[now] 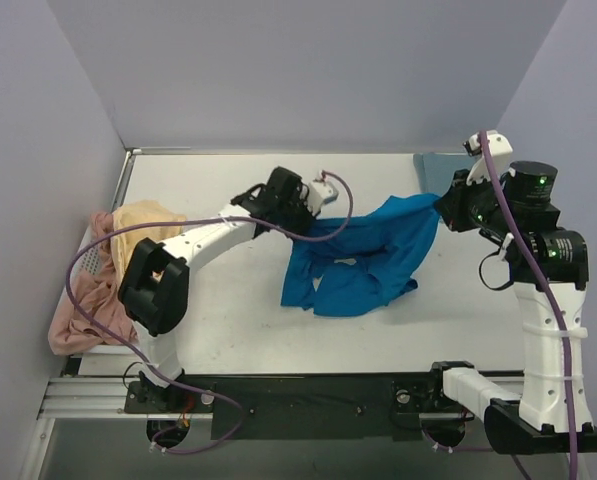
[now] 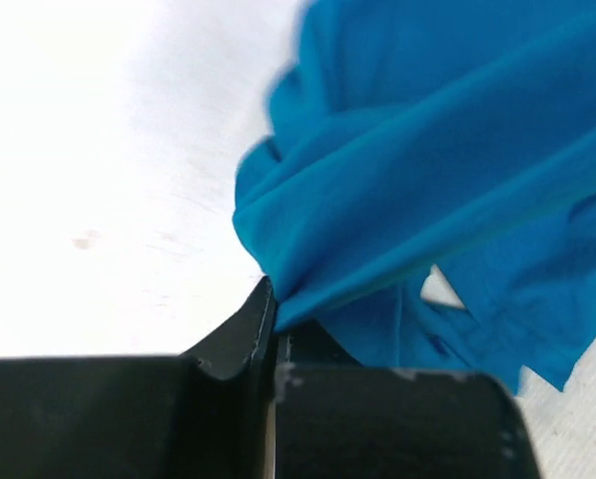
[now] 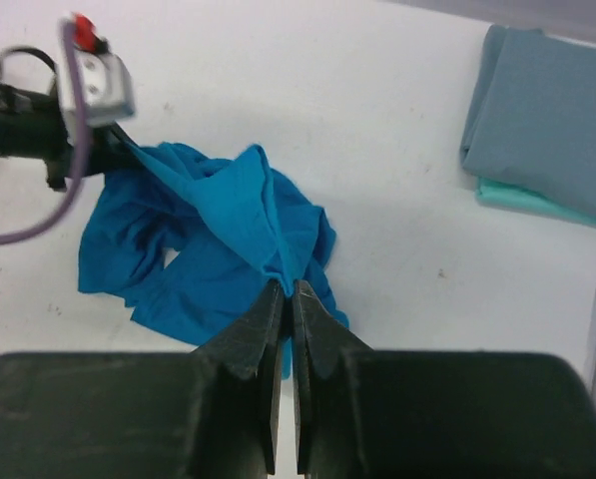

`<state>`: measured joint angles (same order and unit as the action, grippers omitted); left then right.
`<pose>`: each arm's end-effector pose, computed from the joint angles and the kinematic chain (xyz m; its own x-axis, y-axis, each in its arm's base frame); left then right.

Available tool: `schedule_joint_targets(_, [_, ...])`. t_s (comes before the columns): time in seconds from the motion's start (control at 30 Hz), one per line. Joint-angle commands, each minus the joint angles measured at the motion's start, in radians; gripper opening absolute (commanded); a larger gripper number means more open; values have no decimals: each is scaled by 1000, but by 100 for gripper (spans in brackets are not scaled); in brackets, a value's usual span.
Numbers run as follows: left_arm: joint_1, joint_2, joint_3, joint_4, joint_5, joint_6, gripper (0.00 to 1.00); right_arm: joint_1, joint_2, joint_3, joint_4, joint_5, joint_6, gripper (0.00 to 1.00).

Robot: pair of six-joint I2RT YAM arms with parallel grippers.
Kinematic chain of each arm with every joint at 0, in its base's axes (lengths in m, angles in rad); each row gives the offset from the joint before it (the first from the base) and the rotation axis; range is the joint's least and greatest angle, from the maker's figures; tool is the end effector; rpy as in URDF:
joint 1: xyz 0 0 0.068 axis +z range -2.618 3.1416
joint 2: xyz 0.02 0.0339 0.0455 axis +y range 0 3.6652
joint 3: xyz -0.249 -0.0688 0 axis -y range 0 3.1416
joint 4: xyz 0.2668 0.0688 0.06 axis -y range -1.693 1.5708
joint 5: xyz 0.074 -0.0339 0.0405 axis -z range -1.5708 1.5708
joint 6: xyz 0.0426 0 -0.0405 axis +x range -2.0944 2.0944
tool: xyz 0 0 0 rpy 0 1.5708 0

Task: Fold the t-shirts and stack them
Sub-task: Flatten out the tshirt

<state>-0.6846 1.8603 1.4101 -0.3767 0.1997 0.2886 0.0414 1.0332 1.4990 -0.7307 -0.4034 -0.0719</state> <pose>0.3323 -0.2821 0.2049 -0.3404 0.6380 -0.6907 0.8562 0.5140 0.0528 0.2123 0.0255 0.4712 -0.2310 -0.0757 -0.9700 -0.4343 0.9002 0.0332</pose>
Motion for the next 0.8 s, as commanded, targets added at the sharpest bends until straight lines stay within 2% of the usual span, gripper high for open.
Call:
schedule_joint_targets(0.0, [176,-41,347,-111,40,-58,0,-26,111,191,33,73,-8,0])
schedule_joint_targets(0.1, [284,-23,661,-253,43,-45,0,-37,226,404,50,126,24,0])
schedule_joint_targets(0.13, [296,-16,723,-281,44,-10,0,-37,290,528,50,135,30,0])
schedule_joint_targets(0.17, [306,-6,851,-336,29,12,0,-37,316,582,53,140,43,0])
schedule_joint_targets(0.2, [306,-3,903,-370,20,62,0,-66,364,684,57,138,47,0])
schedule_joint_targets(0.23, [303,3,997,-392,1,95,0,-67,379,720,80,138,60,0])
schedule_joint_targets(0.27, [298,5,1060,-413,-17,142,0,-69,399,772,99,132,66,0])
schedule_joint_targets(0.33, [296,-9,1075,-429,-58,201,0,-69,398,774,169,118,72,0])
schedule_joint_targets(0.43, [296,-58,986,-438,-120,279,0,-71,367,718,250,72,66,0])
schedule_joint_targets(0.53, [286,-136,757,-442,-112,326,0,-69,314,601,266,-14,43,0])
schedule_joint_targets(0.57, [278,-150,709,-449,-100,358,0,-69,271,501,274,-26,40,0])
schedule_joint_targets(0.6, [254,-179,593,-465,-95,374,0,-71,249,447,284,-56,46,0])
schedule_joint_targets(0.63, [240,-194,540,-476,-83,415,0,-69,199,315,318,-67,52,0])
schedule_joint_targets(0.67, [203,-223,421,-508,-74,435,5,-69,176,253,335,-90,72,0])
schedule_joint_targets(0.7, [177,-233,362,-533,-39,473,25,-69,128,122,374,-103,72,0])
schedule_joint_targets(0.73, [130,-255,277,-597,7,484,40,-67,108,66,398,-118,108,0])
schedule_joint_targets(0.77, [102,-265,226,-635,47,512,59,-67,78,-35,399,-120,116,0])
